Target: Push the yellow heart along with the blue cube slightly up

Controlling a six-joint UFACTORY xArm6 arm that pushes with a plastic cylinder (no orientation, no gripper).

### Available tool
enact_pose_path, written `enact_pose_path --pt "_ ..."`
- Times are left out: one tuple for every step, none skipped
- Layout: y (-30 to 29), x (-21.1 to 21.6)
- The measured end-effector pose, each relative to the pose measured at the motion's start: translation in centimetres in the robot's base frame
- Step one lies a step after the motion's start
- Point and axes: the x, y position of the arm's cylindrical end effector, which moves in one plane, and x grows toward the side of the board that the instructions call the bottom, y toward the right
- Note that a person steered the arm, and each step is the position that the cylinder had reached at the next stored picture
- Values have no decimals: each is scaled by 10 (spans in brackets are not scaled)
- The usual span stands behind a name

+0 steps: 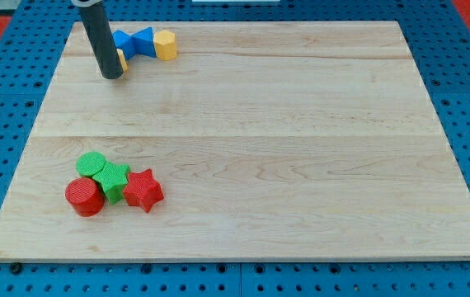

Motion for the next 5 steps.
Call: enact_pose_path --pt "0 -10" --pt "-12 -12" --pt "-26 -12" --pt "-33 -12" --pt "-28 -18"
